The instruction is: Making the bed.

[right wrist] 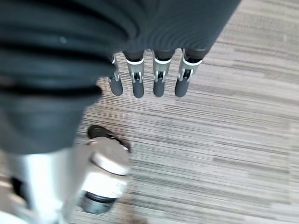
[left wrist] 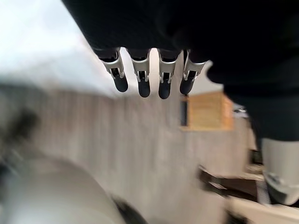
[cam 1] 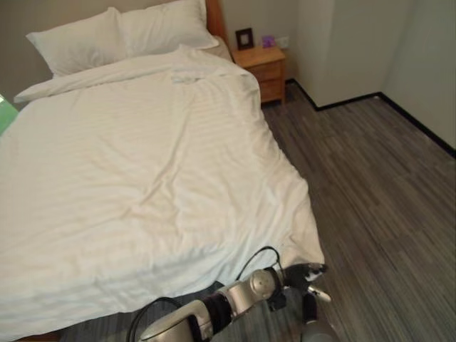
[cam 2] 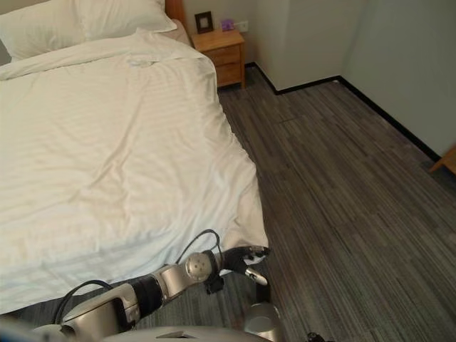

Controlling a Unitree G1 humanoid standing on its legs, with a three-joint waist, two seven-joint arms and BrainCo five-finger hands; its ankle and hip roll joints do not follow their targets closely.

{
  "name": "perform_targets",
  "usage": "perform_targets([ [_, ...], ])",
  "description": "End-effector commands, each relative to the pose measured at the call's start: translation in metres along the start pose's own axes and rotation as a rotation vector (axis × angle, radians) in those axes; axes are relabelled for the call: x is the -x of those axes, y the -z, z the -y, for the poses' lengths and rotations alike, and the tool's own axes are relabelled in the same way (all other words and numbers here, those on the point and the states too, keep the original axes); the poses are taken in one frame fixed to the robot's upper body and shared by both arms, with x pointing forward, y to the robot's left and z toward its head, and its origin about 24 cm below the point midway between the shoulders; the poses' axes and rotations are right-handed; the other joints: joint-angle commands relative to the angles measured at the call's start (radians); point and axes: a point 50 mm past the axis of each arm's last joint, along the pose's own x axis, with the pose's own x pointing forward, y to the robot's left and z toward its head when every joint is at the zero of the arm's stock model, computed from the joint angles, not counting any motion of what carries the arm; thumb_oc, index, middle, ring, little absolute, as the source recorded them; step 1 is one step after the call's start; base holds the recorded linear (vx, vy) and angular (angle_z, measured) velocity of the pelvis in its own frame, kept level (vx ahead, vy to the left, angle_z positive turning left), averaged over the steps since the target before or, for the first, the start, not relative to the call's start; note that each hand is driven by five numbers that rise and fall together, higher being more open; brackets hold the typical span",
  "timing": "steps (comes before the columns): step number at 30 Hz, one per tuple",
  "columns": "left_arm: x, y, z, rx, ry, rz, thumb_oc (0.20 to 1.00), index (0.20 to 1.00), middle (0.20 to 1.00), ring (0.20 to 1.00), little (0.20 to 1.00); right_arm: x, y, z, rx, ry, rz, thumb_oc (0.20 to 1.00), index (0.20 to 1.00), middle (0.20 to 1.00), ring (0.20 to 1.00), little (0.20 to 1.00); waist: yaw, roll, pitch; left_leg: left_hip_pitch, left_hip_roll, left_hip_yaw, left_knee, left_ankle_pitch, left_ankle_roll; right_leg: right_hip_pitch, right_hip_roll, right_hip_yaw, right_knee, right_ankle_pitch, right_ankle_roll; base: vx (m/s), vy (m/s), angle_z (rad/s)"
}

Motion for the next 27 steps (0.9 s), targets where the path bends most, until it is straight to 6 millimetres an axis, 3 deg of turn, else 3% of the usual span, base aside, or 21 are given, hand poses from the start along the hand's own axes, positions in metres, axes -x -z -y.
perform_targets([
  [1,-0.024,-0.057,0.025,0.081,0.197,0.204,1.000,1.000,1.000,1.000,1.000,0.000,0.021,0.014,0.026,0.029,-0.124,1.000,1.000,1.000,1.000,1.000,-0.007,-0.022,0.046,-0.032,0.029,-0.076,0.012,-0.032,0.021,0.110,-0.056,-0.017,0.010,-0.177,0.063,-0.02,-0.031,0.16],
  [4,-0.024,-0.075,0.031,0.109,0.271,0.266,1.000,1.000,1.000,1.000,1.000,0.001,0.032,0.025,0.039,0.056,-0.163,1.000,1.000,1.000,1.000,1.000,-0.008,-0.029,0.042,-0.028,0.029,-0.082,0.012,-0.032,0.020,0.120,-0.058,-0.026,0.010,-0.177,0.063,-0.01,-0.016,0.09],
  [5,-0.023,-0.095,0.036,0.174,0.330,0.331,1.000,1.000,1.000,1.000,1.000,0.001,0.032,0.030,0.047,0.074,-0.165,1.000,1.000,1.000,1.000,1.000,-0.005,-0.035,0.037,-0.025,0.030,-0.086,0.012,-0.031,0.020,0.128,-0.060,-0.035,0.010,-0.177,0.064,-0.01,-0.019,-0.03],
  [6,-0.020,-0.124,0.040,0.228,0.398,0.433,1.000,1.000,1.000,1.000,1.000,0.000,0.025,0.035,0.057,0.094,-0.145,1.000,1.000,1.000,1.000,1.000,-0.003,-0.038,0.035,-0.018,0.030,-0.090,0.012,-0.035,0.020,0.142,-0.062,-0.044,0.010,-0.177,0.066,0.00,0.000,0.00],
  [9,-0.012,-0.163,0.038,0.274,0.437,0.575,1.000,1.000,1.000,1.000,1.000,-0.002,0.009,0.041,0.083,0.130,-0.093,1.000,1.000,1.000,1.000,1.000,0.000,-0.044,0.028,-0.013,0.032,-0.091,0.012,-0.034,0.020,0.149,-0.065,-0.054,0.010,-0.174,0.069,-0.01,0.003,0.04],
  [12,0.007,-0.212,0.015,0.227,0.308,0.801,1.000,1.000,1.000,1.000,1.000,-0.003,-0.012,0.045,0.126,0.179,-0.023,1.000,1.000,1.000,1.000,1.000,0.009,-0.049,0.017,-0.007,0.034,-0.091,0.012,-0.033,0.019,0.159,-0.069,-0.064,0.010,-0.172,0.069,0.00,0.003,0.02],
  [13,0.008,-0.212,0.014,0.226,0.307,0.801,1.000,1.000,1.000,1.000,1.000,-0.003,-0.013,0.045,0.126,0.180,-0.022,1.000,1.000,1.000,1.000,1.000,0.008,-0.050,0.015,-0.011,0.033,-0.091,0.012,-0.029,0.019,0.155,-0.070,-0.064,0.010,-0.169,0.069,0.00,0.000,0.00],
  [14,0.014,-0.211,-0.016,0.206,0.160,0.816,1.000,1.000,1.000,1.000,1.000,-0.003,-0.018,0.044,0.136,0.193,0.004,1.000,1.000,1.000,1.000,1.000,0.018,-0.055,0.014,-0.007,0.034,-0.093,0.012,-0.032,0.017,0.165,-0.070,-0.074,0.010,-0.171,0.070,-0.01,-0.022,0.08],
  [15,0.031,-0.203,-0.038,0.215,0.051,0.843,1.000,1.000,1.000,1.000,1.000,-0.002,-0.032,0.057,0.114,0.248,0.049,1.000,1.000,1.000,1.000,1.000,0.036,-0.061,0.008,-0.008,0.035,-0.102,0.012,-0.027,0.015,0.174,-0.074,-0.091,0.010,-0.169,0.070,-0.01,-0.019,0.14],
  [16,0.040,-0.193,-0.049,0.181,-0.028,0.835,1.000,1.000,1.000,1.000,1.000,-0.001,-0.047,0.067,0.103,0.281,0.093,1.000,1.000,1.000,1.000,1.000,0.050,-0.064,0.008,-0.008,0.035,-0.106,0.012,-0.025,0.014,0.179,-0.075,-0.099,0.010,-0.168,0.070,-0.02,-0.008,0.20],
  [17,0.040,-0.193,-0.049,0.181,-0.028,0.835,1.000,1.000,1.000,1.000,1.000,-0.001,-0.047,0.067,0.103,0.281,0.094,1.000,1.000,1.000,1.000,1.000,0.050,-0.064,0.007,-0.009,0.035,-0.106,0.012,-0.025,0.014,0.178,-0.075,-0.099,0.010,-0.168,0.070,-0.01,0.003,0.33],
  [18,0.064,-0.200,-0.046,0.046,-0.100,0.899,1.000,1.000,1.000,1.000,1.000,0.007,-0.098,0.094,0.057,0.389,0.239,1.000,1.000,1.000,1.000,1.000,0.086,-0.069,0.007,-0.009,0.036,-0.114,0.012,-0.023,0.014,0.187,-0.077,-0.111,0.010,-0.168,0.068,-0.01,0.004,0.37],
  [19,0.069,-0.189,-0.058,-0.018,-0.209,0.849,1.000,1.000,1.000,1.000,1.000,0.018,-0.134,0.105,0.030,0.455,0.354,0.721,0.721,0.721,0.721,0.721,0.103,-0.074,0.006,-0.012,0.037,-0.122,0.012,-0.021,0.014,0.189,-0.077,-0.120,0.010,-0.169,0.066,0.00,0.006,0.28],
  [20,0.078,-0.179,-0.074,-0.040,-0.310,0.823,1.000,1.000,1.000,1.000,1.000,0.029,-0.159,0.122,0.002,0.524,0.451,0.545,0.545,0.545,0.545,0.545,0.121,-0.077,0.005,-0.010,0.038,-0.127,0.012,-0.023,0.014,0.196,-0.075,-0.126,0.010,-0.171,0.067,0.01,0.017,0.15],
  [21,0.095,-0.166,-0.095,-0.050,-0.443,0.803,1.000,1.000,1.000,1.000,1.000,0.049,-0.188,0.148,-0.036,0.616,0.568,0.200,0.200,0.200,0.200,0.200,0.139,-0.082,0.002,-0.014,0.039,-0.131,0.012,-0.020,0.012,0.199,-0.077,-0.136,0.010,-0.170,0.066,0.00,0.024,0.18],
  [24,0.140,-0.100,-0.124,0.003,-0.732,0.640,1.000,1.000,1.000,1.000,1.000,0.107,-0.235,0.194,-0.084,0.740,0.873,0.200,0.200,0.200,0.200,0.200,0.176,-0.094,-0.006,-0.028,0.039,-0.150,0.012,-0.010,0.008,0.206,-0.079,-0.163,0.010,-0.169,0.062,0.00,0.022,0.20],
  [27,0.188,-0.024,-0.125,0.103,-0.936,0.410,1.000,1.000,1.000,1.000,1.000,0.147,-0.268,0.205,-0.160,0.733,1.083,0.200,0.200,0.200,0.200,0.200,0.235,-0.102,-0.008,-0.045,0.042,-0.176,0.012,0.000,0.004,0.217,-0.076,-0.193,0.010,-0.175,0.056,0.00,0.006,0.24],
])
